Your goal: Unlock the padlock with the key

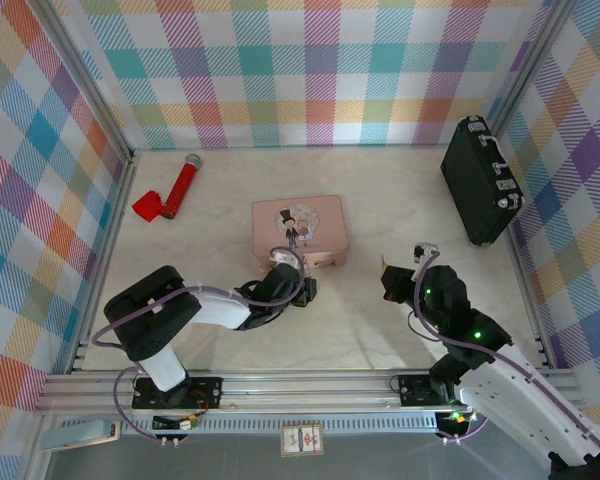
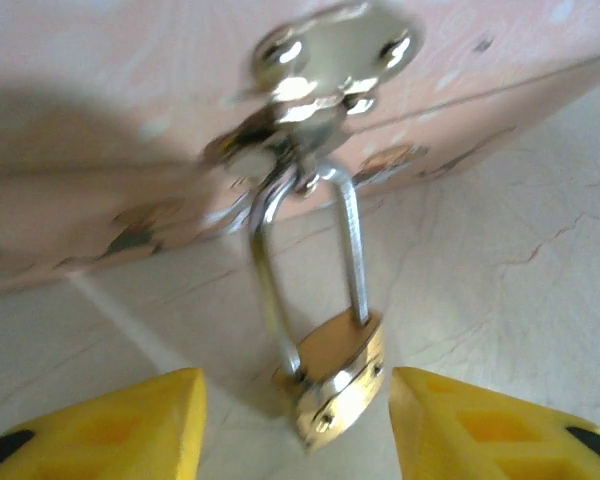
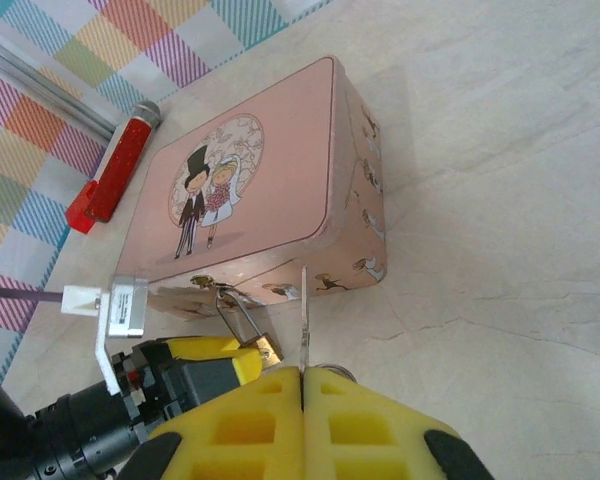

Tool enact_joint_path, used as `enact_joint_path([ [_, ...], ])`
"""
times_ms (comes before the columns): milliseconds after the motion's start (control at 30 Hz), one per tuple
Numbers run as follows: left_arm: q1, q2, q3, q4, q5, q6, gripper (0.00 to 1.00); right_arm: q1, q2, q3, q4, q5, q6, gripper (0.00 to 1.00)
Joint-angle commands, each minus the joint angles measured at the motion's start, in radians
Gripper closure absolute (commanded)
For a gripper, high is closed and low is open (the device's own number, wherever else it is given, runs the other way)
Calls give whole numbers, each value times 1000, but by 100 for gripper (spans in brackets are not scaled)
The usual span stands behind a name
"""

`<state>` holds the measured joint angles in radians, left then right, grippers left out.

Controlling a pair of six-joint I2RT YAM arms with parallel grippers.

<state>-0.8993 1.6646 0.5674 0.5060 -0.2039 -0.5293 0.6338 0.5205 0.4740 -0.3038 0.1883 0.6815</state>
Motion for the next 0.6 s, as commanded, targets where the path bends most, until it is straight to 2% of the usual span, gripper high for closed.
enact_joint_path([
  [0,3,-40,-67,144,-6,8,46,-3,-4,-28,50,-40,28,100],
  [200,35,27,-133,389,120,-4,42,-3,43,-44,92,-91,56,100],
  [400,37,115,-75,373,126,-41,47,-3,65,-57,131,-126,91,100],
  [567,38,138,-12,283,130,-44,56,-4,68,-60,137,-141,102,100],
])
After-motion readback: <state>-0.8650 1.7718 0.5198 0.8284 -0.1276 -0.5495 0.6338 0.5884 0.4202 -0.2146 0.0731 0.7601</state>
